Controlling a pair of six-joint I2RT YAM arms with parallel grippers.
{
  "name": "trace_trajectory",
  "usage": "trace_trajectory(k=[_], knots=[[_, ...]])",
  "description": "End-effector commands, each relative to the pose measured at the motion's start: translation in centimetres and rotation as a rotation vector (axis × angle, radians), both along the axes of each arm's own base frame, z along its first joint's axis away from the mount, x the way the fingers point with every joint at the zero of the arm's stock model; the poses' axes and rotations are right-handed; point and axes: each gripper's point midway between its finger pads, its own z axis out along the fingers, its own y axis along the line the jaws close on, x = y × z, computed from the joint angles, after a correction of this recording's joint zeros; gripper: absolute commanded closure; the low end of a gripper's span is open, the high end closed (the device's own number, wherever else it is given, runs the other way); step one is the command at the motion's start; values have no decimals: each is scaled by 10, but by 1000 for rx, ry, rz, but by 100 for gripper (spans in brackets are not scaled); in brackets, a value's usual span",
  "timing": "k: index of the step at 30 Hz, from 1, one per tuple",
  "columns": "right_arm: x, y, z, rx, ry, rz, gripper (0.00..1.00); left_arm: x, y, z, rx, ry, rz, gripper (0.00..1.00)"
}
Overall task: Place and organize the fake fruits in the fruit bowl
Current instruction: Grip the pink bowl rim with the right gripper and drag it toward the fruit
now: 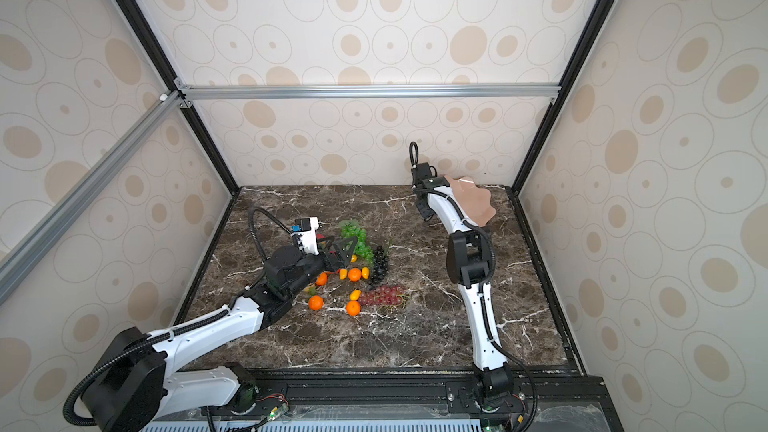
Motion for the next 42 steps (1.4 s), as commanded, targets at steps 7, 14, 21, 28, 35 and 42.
trace_trajectory(k=[7, 14, 21, 28, 35, 42], knots=[[-89, 40, 0, -30, 137, 56, 100, -5, 20, 6, 58, -5, 80, 2], [-141, 70, -6, -86, 158, 111, 100, -13, 63, -6, 182, 23, 243, 2], [-175, 112, -10, -128, 165, 189, 100, -26, 72, -16, 255, 41, 227, 2], [-194, 134, -15, -95, 180, 208, 100, -30, 76, -16, 282, 38, 225, 2], [-206, 149, -20, -36, 210, 214, 100, -30, 73, -19, 298, 44, 208, 2], [-207, 149, -19, -4, 180, 201, 82, -27, 61, -18, 295, 40, 162, 2]])
